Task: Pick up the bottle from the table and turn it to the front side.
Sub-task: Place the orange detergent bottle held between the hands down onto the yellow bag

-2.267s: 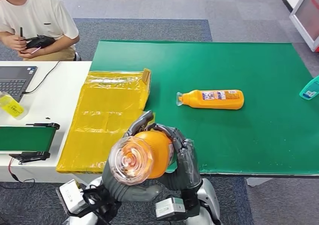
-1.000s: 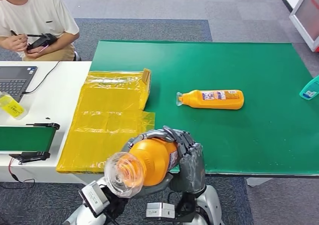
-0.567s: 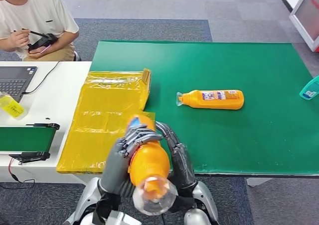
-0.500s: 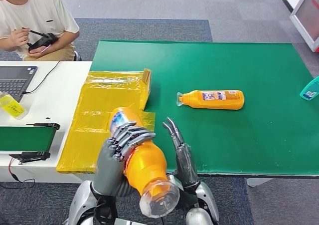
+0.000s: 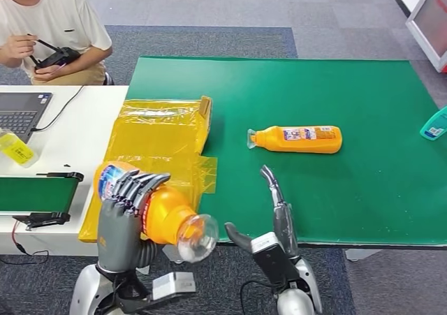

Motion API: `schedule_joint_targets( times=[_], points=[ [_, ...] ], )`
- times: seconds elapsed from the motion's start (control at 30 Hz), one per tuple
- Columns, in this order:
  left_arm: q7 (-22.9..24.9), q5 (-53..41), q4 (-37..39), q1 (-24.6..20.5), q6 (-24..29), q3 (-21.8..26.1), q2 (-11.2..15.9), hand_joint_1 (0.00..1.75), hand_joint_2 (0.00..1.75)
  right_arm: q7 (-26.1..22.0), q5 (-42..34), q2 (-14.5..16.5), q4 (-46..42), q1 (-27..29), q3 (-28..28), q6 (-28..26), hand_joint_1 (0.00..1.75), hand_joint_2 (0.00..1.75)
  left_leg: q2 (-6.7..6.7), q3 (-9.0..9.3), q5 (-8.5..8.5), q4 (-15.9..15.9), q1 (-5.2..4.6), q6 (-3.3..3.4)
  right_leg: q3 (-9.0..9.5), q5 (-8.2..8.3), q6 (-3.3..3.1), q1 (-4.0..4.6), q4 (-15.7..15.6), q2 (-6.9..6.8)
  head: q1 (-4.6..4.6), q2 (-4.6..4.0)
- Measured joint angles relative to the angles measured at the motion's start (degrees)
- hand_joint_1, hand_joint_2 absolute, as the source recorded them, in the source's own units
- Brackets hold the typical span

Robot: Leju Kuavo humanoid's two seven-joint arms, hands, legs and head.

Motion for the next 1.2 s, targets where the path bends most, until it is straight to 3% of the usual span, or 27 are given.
schedule_joint_targets(
  times=[0.2, 0.37, 0.5, 0.67, 0.83, 1.2],
  points=[
    [1.94, -2.25, 0.69, -2.21, -4.11, 9.27, 0.01, 1.75, 1.75, -0.91, -1.27, 0.26, -0.08, -0.1, -0.7, 1.74, 0.0, 1.75, 0.0, 0.02, 0.06, 0.0, 0.02, -0.07, 0.0, 0.03, -0.04, 0.03, 0.01, 0.0, -0.01, 0.0],
    [-0.47, 1.3, 3.01, -4.24, -9.59, 12.36, 0.81, 1.75, 1.75, -1.69, -2.13, 0.45, 0.02, -0.35, -1.13, 3.14, 0.0, 1.75, 0.0, 0.01, 0.06, 0.0, 0.01, -0.06, -0.01, 0.03, -0.03, 0.01, 0.01, 0.0, 0.01, 0.0],
    [1.26, -0.45, 10.36, -9.36, -12.94, 15.06, 1.56, 1.75, 1.75, -2.54, -4.29, 0.97, 1.26, -1.57, -1.44, 5.06, 0.0, 1.75, 0.0, 0.01, 0.08, 0.0, 0.0, -0.07, -0.01, 0.07, -0.05, 0.0, 0.01, 0.0, -0.01, 0.0],
    [2.32, -0.5, 23.14, -16.14, -13.47, 19.69, 2.2, 1.75, 1.75, -3.14, -7.48, 1.14, 2.79, -3.11, -1.74, 7.39, 0.0, 1.75, 0.0, 0.02, 0.18, 0.0, 0.01, -0.11, -0.02, 0.15, -0.09, 0.02, 0.02, 0.0, -0.01, 0.0],
    [2.03, -1.01, 33.46, -19.76, -13.23, 23.25, 1.94, 1.75, 1.75, -3.16, -8.12, 1.14, 3.01, -3.23, -1.81, 8.6, 0.0, 1.75, 0.0, 0.0, 0.19, 0.0, 0.01, -0.08, -0.02, 0.14, -0.07, 0.02, 0.03, 0.0, -0.01, 0.0],
    [2.04, -4.23, 43.73, -25.13, -13.31, 24.59, 0.8, 1.75, 1.75, -5.8, -10.07, 1.16, 1.67, -2.81, -2.14, 10.33, 0.0, 1.75, 0.0, -0.02, 0.14, 0.0, 0.0, -0.05, -0.05, 0.11, -0.05, 0.0, 0.02, -0.01, 0.0, 0.0]
  ],
)
